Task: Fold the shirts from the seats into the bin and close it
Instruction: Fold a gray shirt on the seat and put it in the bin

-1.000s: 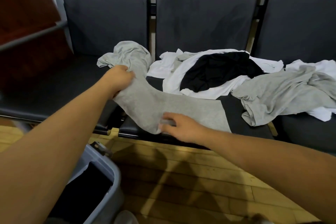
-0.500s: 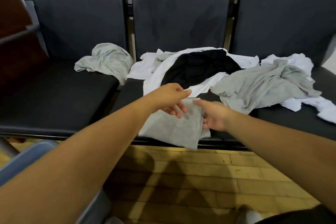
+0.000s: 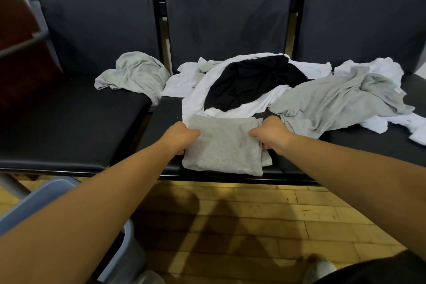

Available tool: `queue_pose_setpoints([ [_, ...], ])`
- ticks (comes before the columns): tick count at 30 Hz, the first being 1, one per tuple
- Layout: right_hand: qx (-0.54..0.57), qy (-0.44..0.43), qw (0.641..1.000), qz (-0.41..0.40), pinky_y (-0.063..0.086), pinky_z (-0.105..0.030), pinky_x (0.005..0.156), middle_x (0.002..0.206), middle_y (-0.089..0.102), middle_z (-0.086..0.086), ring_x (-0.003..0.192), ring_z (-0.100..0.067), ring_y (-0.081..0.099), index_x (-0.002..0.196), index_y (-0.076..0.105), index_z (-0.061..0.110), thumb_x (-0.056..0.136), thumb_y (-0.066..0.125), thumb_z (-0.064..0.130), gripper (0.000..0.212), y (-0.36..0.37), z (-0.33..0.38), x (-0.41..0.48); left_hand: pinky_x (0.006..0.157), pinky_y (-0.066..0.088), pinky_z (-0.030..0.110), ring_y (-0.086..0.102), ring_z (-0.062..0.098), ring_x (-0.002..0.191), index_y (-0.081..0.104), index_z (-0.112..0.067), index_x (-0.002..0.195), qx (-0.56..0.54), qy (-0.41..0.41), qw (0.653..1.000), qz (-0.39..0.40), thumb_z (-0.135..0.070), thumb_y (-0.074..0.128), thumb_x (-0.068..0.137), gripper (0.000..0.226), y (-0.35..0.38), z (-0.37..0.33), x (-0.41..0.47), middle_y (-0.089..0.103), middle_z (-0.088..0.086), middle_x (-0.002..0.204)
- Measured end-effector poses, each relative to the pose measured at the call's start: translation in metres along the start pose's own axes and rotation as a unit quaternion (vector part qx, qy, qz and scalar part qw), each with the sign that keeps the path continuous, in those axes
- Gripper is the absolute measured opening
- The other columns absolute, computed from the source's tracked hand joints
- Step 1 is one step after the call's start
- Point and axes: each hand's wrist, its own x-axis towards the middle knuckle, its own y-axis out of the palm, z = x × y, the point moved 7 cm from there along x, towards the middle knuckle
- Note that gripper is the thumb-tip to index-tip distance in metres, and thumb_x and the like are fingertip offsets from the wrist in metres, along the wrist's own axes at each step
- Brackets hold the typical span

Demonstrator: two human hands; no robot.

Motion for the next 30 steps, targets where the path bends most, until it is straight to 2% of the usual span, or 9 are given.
queue_pose_setpoints([
  [4, 0.021, 0.035, 0.998, 0.038, 0.058, -0.041, 0.073, 0.108, 0.067, -0.015, 0.097, -0.03, 0.067, 0.113, 0.06, 0.003, 0.084, 0.076, 0.004, 0.033, 0.012, -0.005, -0.004, 0.081, 0.049, 0.035, 0.054, 0.024, 0.106, 0.048, -0.006, 0.135, -0.001, 0.002, 1.0, -0.006, -0.028, 0.057, 0.098, 0.043, 0.001, -0.003, -0.001, 0.053, 0.007, 0.12],
  [6, 0.011, -0.012, 1.0, 0.019, 0.056, -0.035, 0.066, 0.107, 0.068, -0.015, 0.097, -0.031, 0.068, 0.112, 0.062, 0.001, 0.087, 0.072, 0.006, 0.027, 0.011, 0.003, -0.003, 0.082, 0.047, 0.035, 0.054, 0.025, 0.11, 0.048, -0.007, 0.136, -0.025, -0.004, 1.0, -0.002, -0.026, 0.058, 0.098, 0.043, 0.003, -0.001, 0.001, 0.054, 0.008, 0.126],
  [9, -0.017, -0.149, 0.988, -0.035, 0.057, -0.039, 0.083, 0.107, 0.068, -0.006, 0.099, -0.025, 0.067, 0.114, 0.063, 0.009, 0.093, 0.066, 0.017, 0.023, 0.0, 0.031, -0.003, 0.082, 0.045, 0.034, 0.053, 0.025, 0.115, 0.047, -0.01, 0.138, -0.05, -0.013, 0.999, 0.006, -0.025, 0.059, 0.097, 0.045, 0.005, 0.003, 0.004, 0.053, 0.007, 0.128],
  [11, 0.011, -0.171, 0.985, -0.036, 0.056, -0.04, 0.087, 0.106, 0.068, -0.004, 0.098, -0.023, 0.067, 0.113, 0.063, 0.013, 0.095, 0.064, 0.019, 0.019, -0.004, 0.036, 0.0, 0.079, 0.044, 0.033, 0.053, 0.024, 0.11, 0.048, -0.01, 0.136, -0.043, -0.012, 0.999, 0.009, -0.025, 0.06, 0.096, 0.044, 0.007, 0.005, 0.005, 0.053, 0.006, 0.123],
  [13, -0.024, -0.141, 0.988, -0.053, 0.057, -0.04, 0.083, 0.103, 0.069, -0.008, 0.094, -0.025, 0.067, 0.107, 0.065, 0.008, 0.094, 0.064, 0.018, 0.016, -0.008, 0.026, 0.008, 0.075, 0.045, 0.031, 0.054, 0.022, 0.105, 0.05, -0.01, 0.133, -0.034, -0.008, 0.999, 0.0, -0.025, 0.061, 0.096, 0.042, 0.008, 0.007, 0.008, 0.054, 0.006, 0.122],
  [16, -0.189, -0.07, 0.975, -0.097, 0.049, -0.031, 0.058, 0.091, 0.066, -0.013, 0.076, -0.024, 0.063, 0.087, 0.06, 0.006, 0.091, 0.064, 0.02, 0.015, -0.013, 0.004, 0.019, 0.074, 0.045, 0.03, 0.054, 0.022, 0.104, 0.051, -0.009, 0.133, -0.045, 0.003, 0.999, -0.011, -0.029, 0.067, 0.093, 0.047, 0.011, 0.006, 0.011, 0.057, 0.007, 0.125],
  [20, -0.265, -0.031, 0.957, -0.112, 0.047, -0.031, 0.068, 0.107, 0.061, -0.016, 0.092, -0.03, 0.062, 0.095, 0.054, 0.01, 0.091, 0.057, 0.023, 0.014, -0.008, 0.004, 0.02, 0.065, 0.046, 0.025, 0.058, 0.016, 0.088, 0.057, -0.009, 0.116, -0.146, -0.004, 0.989, 0.009, -0.026, 0.073, 0.089, 0.036, 0.02, 0.001, 0.011, 0.061, 0.003, 0.11],
  [24, -0.143, -0.034, 0.985, -0.086, 0.046, -0.031, 0.066, 0.086, 0.055, -0.006, 0.07, -0.018, 0.054, 0.106, 0.051, 0.003, 0.093, 0.047, 0.008, 0.015, 0.004, 0.004, 0.024, 0.088, 0.057, 0.04, 0.069, 0.028, 0.106, 0.066, -0.007, 0.12, -0.387, -0.029, 0.915, 0.113, -0.018, 0.071, 0.084, 0.039, 0.025, -0.007, 0.002, 0.071, 0.013, 0.12],
  [30, 0.185, -0.066, 0.98, -0.026, 0.055, -0.045, 0.093, 0.118, 0.063, -0.007, 0.104, -0.024, 0.063, 0.114, 0.051, 0.014, 0.102, 0.046, 0.026, 0.018, 0.02, 0.021, 0.008, 0.094, 0.054, 0.049, 0.065, 0.035, 0.114, 0.062, -0.007, 0.129, -0.544, 0.045, 0.816, 0.192, -0.021, 0.057, 0.089, 0.043, 0.0, -0.032, -0.025, 0.067, 0.016, 0.125],
])
